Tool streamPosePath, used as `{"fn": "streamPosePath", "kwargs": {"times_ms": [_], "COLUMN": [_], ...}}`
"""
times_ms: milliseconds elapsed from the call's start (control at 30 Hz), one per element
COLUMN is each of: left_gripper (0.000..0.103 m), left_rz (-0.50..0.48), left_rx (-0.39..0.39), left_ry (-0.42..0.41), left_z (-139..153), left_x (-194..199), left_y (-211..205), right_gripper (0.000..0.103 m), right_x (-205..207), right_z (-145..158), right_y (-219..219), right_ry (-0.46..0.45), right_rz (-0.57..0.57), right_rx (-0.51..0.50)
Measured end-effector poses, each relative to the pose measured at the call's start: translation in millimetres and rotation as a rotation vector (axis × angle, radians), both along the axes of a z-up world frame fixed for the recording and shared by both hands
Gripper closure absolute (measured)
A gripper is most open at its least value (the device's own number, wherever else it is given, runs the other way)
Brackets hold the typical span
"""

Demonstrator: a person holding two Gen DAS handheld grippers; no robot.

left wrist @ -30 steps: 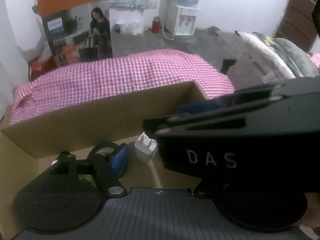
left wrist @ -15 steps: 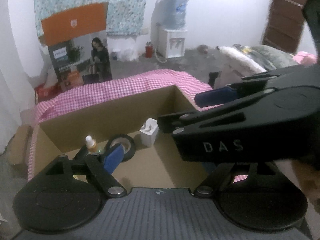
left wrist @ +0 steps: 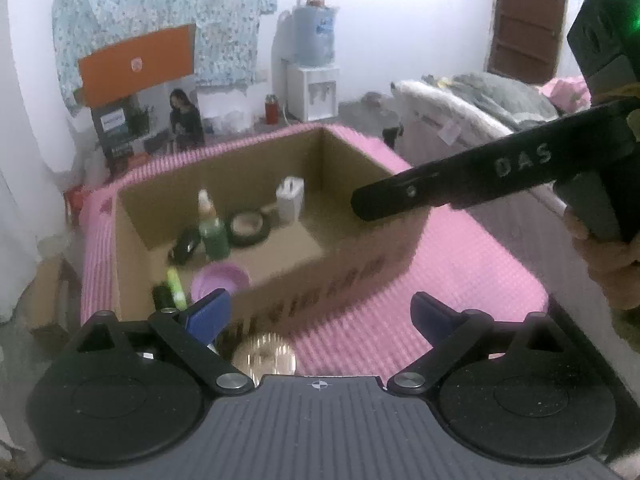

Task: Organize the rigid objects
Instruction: 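Move the right gripper to the gold-lidded brown jar and grasp it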

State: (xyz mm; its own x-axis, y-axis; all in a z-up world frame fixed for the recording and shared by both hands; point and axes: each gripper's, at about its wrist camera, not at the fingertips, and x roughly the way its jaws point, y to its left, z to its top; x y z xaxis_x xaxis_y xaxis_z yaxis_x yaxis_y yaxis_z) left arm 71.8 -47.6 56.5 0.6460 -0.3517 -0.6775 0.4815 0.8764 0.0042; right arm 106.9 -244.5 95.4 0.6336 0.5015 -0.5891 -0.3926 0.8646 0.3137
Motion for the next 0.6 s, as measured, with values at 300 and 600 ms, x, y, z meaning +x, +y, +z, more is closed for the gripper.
{"fn": "streamPosePath", "kwargs": {"times_ms": [300, 600], "left_gripper": [0.006, 0.011], "left_rz": [0.036, 0.036], "left_rx": [0.031, 0.078], "left_ry": [0.022, 0.062], "left_z": [-50, -91], "left_x": [-15, -7], "left_y": [20, 21], "right_gripper": [0.041, 0.048], "right_x": [-8, 13], "right_z": [-48, -99], "right_y": [12, 42], "right_ry": [0.144, 0.282], "right_rz": [0.010, 0.021], "right_rx": [0.122, 0.187]}}
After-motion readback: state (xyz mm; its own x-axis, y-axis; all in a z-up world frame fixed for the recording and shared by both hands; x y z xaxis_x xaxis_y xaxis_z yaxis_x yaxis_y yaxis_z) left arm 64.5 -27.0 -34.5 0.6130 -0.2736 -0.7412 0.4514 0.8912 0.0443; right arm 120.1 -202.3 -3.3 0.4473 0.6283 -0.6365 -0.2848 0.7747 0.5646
